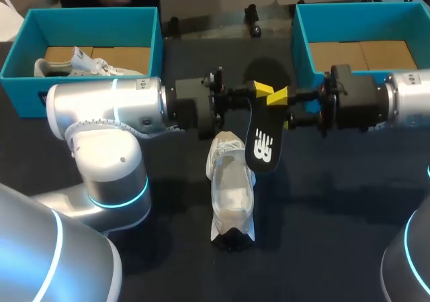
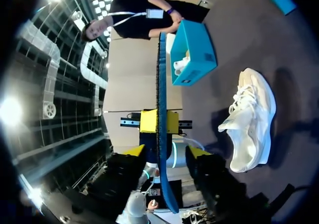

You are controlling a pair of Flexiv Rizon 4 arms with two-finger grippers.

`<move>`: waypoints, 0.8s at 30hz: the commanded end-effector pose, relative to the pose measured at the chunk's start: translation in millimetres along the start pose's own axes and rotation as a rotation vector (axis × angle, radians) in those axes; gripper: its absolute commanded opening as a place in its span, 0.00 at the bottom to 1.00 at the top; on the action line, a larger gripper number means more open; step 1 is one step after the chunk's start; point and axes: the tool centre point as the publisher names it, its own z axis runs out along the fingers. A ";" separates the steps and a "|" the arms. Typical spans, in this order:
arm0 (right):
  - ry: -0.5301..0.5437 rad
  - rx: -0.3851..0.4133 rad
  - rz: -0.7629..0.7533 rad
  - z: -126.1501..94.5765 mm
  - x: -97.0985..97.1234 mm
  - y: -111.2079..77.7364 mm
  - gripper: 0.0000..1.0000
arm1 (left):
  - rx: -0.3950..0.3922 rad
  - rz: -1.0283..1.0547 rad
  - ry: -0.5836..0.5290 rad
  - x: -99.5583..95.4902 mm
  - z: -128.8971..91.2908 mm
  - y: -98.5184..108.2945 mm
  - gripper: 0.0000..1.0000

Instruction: Take the shoe out of the shoebox, open the shoe tongue, remove and reinsert the insole, then place the shoe into the shoebox

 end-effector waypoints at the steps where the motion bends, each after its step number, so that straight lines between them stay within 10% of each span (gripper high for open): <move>1: -0.041 -0.042 -0.006 -23.3 -1.3 -15.1 1.00 | 0.000 -0.008 0.011 1.2 -3.8 -5.0 0.00; 24: -0.197 -0.086 -0.187 -95.2 -7.5 -29.0 1.00 | -0.041 -0.155 0.049 22.2 -47.1 -37.4 0.00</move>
